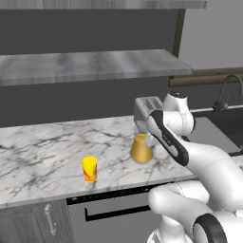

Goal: Place the pitcher and cup on the dining counter for serving.

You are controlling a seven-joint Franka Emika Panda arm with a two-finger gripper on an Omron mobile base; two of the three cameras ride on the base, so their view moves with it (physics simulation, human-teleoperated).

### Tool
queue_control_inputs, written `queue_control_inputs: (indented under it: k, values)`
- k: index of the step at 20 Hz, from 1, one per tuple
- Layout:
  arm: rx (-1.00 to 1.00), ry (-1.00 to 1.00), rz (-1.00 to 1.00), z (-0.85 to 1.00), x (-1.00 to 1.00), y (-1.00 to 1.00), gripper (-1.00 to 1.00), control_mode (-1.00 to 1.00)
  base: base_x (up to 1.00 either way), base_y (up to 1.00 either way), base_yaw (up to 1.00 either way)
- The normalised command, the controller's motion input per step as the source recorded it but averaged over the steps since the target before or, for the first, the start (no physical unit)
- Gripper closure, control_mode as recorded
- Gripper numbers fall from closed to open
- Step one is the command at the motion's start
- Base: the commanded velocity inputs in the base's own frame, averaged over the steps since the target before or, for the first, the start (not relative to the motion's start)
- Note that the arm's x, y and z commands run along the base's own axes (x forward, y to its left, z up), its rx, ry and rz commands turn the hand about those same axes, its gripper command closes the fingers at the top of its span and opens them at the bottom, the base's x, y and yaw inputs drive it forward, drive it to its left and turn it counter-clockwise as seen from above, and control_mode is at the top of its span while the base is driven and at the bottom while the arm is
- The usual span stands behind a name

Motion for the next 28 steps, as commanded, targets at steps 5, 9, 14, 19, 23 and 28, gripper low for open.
queue_control_inputs:
  k: [5, 9, 14, 19, 23, 28]
  values:
    - [0.0, 0.0, 0.04, -0.24, 0.36, 0.05, -1.0, -1.0, 0.0, 0.0, 0.0]
    - [0.0, 0.0, 0.0, -0.15, 0.43, 0.0, -1.0, -1.0, 0.0, 0.0, 0.0]
    - [0.0, 0.0, 0.0, -0.16, 0.45, 0.01, -1.0, -1.0, 0.0, 0.0, 0.0]
    - [0.02, 0.0, 0.0, -0.23, 0.43, 0.11, -1.0, -1.0, 0.0, 0.0, 0.0]
    - [0.02, 0.0, 0.0, -0.3, 0.34, 0.11, 1.0, -1.0, 0.0, 0.0, 0.0]
    - [0.0, 0.0, 0.0, -0.03, 0.03, 0.0, 1.0, -1.0, 0.0, 0.0, 0.0]
